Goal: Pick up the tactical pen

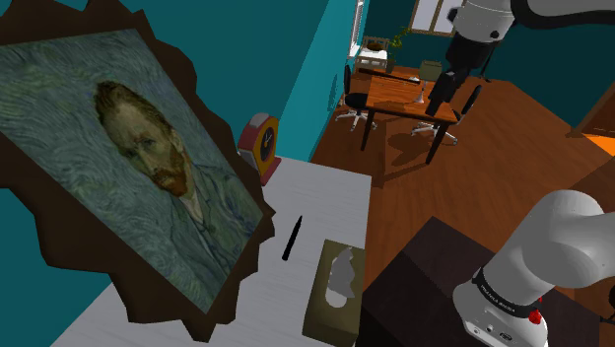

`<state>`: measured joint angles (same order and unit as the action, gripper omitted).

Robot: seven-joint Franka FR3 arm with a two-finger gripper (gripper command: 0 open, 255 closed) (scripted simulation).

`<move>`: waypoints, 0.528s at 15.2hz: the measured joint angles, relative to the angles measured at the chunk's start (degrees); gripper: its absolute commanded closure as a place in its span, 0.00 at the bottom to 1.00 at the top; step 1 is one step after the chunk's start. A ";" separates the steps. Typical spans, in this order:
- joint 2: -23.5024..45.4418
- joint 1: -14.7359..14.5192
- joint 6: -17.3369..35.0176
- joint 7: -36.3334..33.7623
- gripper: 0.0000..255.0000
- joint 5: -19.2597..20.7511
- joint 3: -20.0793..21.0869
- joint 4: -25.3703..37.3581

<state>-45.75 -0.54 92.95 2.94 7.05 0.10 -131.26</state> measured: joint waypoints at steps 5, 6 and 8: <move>-0.98 0.52 2.28 -7.95 0.00 -2.52 4.21 -3.85; -1.07 0.73 3.22 -10.36 0.00 -3.25 5.40 -5.02; -1.15 0.98 5.03 -15.64 0.00 -5.02 8.30 -7.21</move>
<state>-46.90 0.43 97.98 -12.71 2.02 8.40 -138.47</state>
